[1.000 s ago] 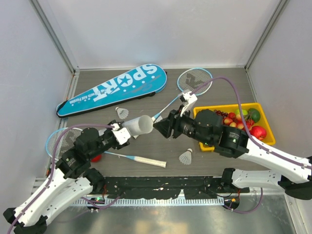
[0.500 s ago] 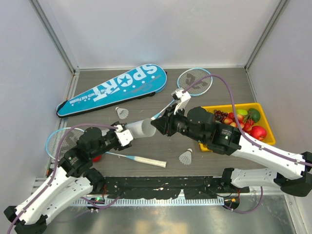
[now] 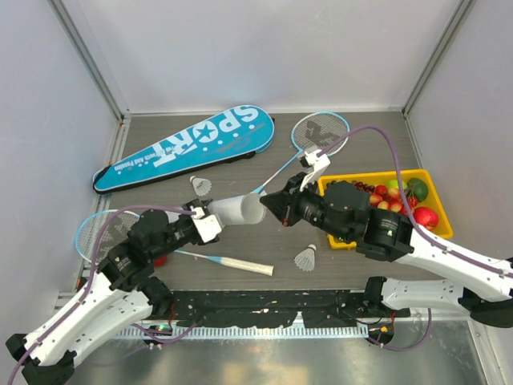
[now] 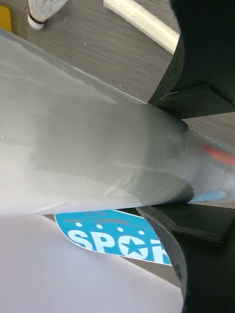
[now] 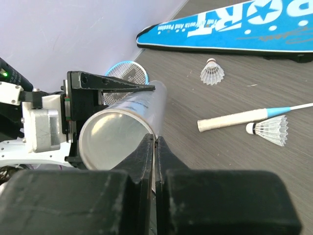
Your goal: Pack up the badminton gear
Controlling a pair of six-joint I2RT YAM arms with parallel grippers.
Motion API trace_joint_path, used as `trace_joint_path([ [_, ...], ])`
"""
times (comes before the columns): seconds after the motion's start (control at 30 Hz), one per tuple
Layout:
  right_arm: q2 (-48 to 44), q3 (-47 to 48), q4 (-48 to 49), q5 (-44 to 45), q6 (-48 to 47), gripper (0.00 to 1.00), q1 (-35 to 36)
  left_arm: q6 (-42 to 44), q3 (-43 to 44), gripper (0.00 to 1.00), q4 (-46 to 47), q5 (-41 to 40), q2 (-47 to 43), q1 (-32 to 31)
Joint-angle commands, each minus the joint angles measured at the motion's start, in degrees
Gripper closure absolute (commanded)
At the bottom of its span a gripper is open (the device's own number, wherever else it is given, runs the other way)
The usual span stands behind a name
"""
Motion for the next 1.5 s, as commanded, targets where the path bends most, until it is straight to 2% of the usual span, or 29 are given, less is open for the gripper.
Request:
trace_joint_path([
  [0.0, -6.8, 3.2, 0.8, 9.3, -1.9, 0.94, -0.8, 1.2, 1.5, 1.00, -0.9, -9.3, 0.4, 1.1],
  [0.27, -9.4, 4.8, -2.0, 11.8, -2.9, 0.95, -0.7, 1.3, 1.6, 1.00, -1.3, -8.9, 0.6, 1.1],
  [0.47, -7.5, 3.9, -6.4, 21.4, -3.7, 0.95, -0.9, 2.0, 0.6, 1.00, 0.2, -8.1, -1.5, 1.1],
  [0.63, -3.9, 3.4, -9.3, 27.0, -7.0, 0.95, -3.8, 2.4, -2.6, 1.00, 4.7, -7.9, -7.3, 1.1],
  [0.87, 0.1, -6.9, -5.5, 19.3, -6.7, 0.95, -14.7, 2.7, -8.6, 1.00, 15.2, -7.2, -17.1, 1.1],
  [1.07, 8.1, -13.7, 2.2, 11.9, -9.8, 0.95, -23.1, 1.0, -7.6, 1.00, 15.4, -8.8, -16.7, 1.1],
  [1.27, 22.4, -11.2, 5.0, 8.5, -12.0, 0.95, -27.6, -0.7, -5.9, 1.00, 13.5, -7.9, -14.1, 1.1],
  [1.47, 31.6, -7.8, 6.5, 6.4, -12.8, 0.95, -29.3, -0.3, -6.3, 1.00, 14.0, -7.9, -14.1, 1.1],
])
